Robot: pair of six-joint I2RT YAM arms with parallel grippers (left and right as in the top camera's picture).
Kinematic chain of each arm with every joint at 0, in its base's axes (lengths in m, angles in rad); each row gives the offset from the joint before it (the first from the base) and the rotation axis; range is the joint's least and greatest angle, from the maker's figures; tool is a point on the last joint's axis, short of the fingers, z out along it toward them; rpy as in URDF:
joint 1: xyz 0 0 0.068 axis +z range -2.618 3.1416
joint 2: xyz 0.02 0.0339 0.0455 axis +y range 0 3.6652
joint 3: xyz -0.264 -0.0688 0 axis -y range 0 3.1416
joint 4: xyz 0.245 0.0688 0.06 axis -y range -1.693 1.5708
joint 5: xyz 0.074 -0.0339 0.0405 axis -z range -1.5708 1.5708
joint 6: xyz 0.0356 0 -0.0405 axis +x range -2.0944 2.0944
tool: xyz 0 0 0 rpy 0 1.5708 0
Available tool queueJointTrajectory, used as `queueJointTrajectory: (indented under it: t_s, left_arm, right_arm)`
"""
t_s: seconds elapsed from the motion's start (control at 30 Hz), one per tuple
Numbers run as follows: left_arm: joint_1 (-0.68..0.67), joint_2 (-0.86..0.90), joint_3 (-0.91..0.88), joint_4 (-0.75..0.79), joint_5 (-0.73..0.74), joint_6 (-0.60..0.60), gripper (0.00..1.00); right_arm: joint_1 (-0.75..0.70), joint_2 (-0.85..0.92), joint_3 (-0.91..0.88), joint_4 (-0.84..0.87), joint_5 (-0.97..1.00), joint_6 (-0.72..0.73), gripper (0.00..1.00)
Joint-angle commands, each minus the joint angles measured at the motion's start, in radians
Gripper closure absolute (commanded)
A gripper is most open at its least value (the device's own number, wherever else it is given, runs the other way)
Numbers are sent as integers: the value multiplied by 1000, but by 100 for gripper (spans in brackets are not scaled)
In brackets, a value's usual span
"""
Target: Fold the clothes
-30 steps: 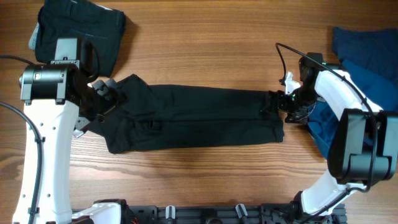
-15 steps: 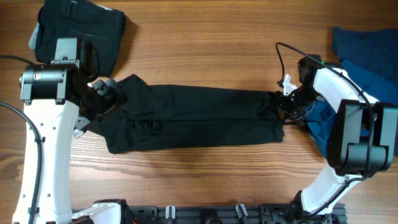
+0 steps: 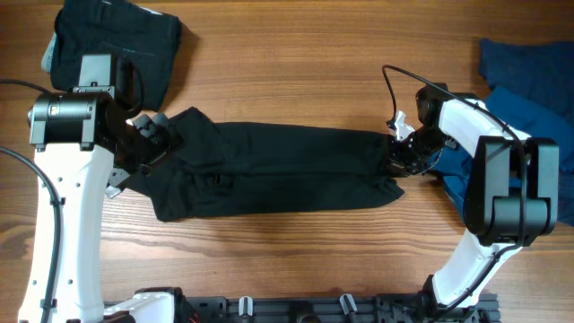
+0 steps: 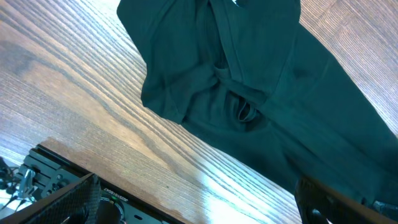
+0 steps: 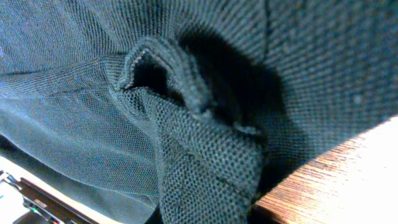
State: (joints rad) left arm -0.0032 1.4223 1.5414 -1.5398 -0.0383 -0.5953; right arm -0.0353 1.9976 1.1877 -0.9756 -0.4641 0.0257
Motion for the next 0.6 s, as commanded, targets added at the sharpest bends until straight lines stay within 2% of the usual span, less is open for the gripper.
queueJointTrajectory:
  t_s: [0.0,0.2,0.47,0.57]
  left_arm:
    - [7,0,-6,2,1,16,0]
    - [7,0,-6,-1,0,16,0]
    - [7,0,-6,3,0,16,0]
    - [7,0,-6,2,0,16,0]
  right_arm:
    - [-3,33,-13,11,62,47,96]
    - [-53,-21,13,-23,103,111,96]
    - [-75,-199,44,-63,299,154,95]
    - [-76,-240,45,-63,312,175,96]
